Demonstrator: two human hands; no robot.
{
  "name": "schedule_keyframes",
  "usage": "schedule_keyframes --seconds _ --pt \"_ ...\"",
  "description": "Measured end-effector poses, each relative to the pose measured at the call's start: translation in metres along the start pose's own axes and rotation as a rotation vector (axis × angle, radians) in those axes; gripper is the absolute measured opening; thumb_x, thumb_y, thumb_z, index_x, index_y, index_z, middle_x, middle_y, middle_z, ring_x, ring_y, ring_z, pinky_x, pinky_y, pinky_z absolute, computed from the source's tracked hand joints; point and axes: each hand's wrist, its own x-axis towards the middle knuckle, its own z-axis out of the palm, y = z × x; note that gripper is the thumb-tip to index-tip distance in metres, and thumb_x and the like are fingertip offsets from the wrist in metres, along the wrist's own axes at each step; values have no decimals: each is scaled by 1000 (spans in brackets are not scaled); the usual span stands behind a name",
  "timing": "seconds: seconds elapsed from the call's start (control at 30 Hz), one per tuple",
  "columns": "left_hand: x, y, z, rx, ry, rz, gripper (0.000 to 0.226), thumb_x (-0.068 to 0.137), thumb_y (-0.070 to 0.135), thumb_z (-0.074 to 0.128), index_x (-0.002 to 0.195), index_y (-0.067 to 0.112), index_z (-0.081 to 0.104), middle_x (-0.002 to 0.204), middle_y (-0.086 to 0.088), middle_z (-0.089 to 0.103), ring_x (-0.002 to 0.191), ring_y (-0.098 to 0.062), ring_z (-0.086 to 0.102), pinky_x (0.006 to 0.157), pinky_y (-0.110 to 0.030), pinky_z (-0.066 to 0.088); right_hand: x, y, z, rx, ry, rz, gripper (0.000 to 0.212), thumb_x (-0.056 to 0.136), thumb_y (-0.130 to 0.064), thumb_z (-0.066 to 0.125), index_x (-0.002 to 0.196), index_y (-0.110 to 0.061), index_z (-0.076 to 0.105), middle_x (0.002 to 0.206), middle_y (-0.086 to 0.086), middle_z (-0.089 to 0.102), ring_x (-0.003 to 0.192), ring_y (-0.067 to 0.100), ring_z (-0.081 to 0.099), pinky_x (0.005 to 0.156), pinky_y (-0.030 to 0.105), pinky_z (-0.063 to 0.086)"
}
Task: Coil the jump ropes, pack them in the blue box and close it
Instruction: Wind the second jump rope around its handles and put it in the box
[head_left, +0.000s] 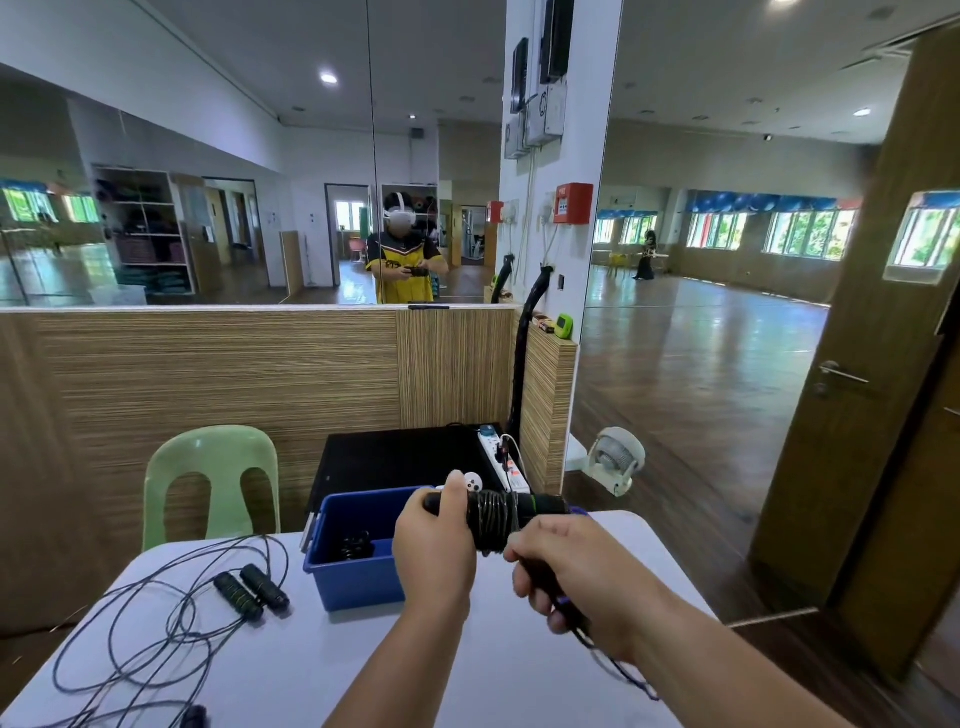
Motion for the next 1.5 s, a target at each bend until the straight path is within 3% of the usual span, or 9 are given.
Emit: schedule_keyframes --seconds 0.3,0.57,0.67,0.87,1.07,1.2,1.33,1.43,1.5 --pt "0 2 3 -78 13 -66 45 100 48 57 82 7 68 79 -13 70 73 -24 62 71 -43 51 1 35 5 149 -42 20 32 105 -34 54 89 -7 54 68 19 65 42 20 41 45 26 29" --pt "-4 1 8 -114 -20 -97 49 99 51 56 83 5 66 83 -17 69 75 -24 60 69 -40 48 1 59 9 120 -112 -21 42 109 -32 41 98 -3 70 59 12 52 44 18 33 48 28 31" --pt "-5 4 7 -144 -48 -132 52 98 51 58 81 2 60 72 -15 60 68 -23 52 63 -38 42 3 65 1 20 -106 -56 42 109 -32 38 91 -8 68 61 9 50 48 18 34 49 27 31" --pt "-8 10 4 -182 -98 -161 46 97 47 61 67 13 54 58 0 53 59 -18 45 54 -32 37 20 79 -25 10 -151 -43 39 108 -40 44 84 -15 62 65 5 44 56 15 32 51 24 28" --pt "-11 18 1 -197 -181 -200 40 99 46 60 75 14 54 61 -3 48 52 -16 39 45 -26 31 35 80 -44 -135 -231 -85 42 102 -48 51 76 -15 56 62 4 48 53 18 39 59 31 47" --pt "-14 20 -2 -166 -246 -173 38 99 44 60 75 14 54 58 0 46 49 -14 37 44 -26 29 45 57 -62 -354 -188 -77 37 92 -31 50 56 -24 52 52 -1 48 49 17 41 56 31 49" --pt "-13 19 -6 -128 -273 -142 37 99 41 59 74 14 56 55 2 47 48 -14 38 43 -26 29 55 21 -89 -605 -149 -107 8 69 -17 49 63 -14 46 61 8 43 58 19 41 57 33 39" --pt "-13 17 -8 -84 -281 -66 37 99 39 60 73 13 60 59 2 53 54 -13 46 43 -23 35 62 -11 -98 -719 -166 -128 19 82 -26 63 66 -19 54 60 -1 47 56 15 45 55 30 40" --pt "-13 15 -8 -47 -274 -26 38 99 39 59 72 13 61 58 4 53 54 -11 46 44 -22 35 66 -31 -102 -743 -163 -162 37 89 -38 74 70 -12 55 59 -4 46 56 15 42 52 29 39"
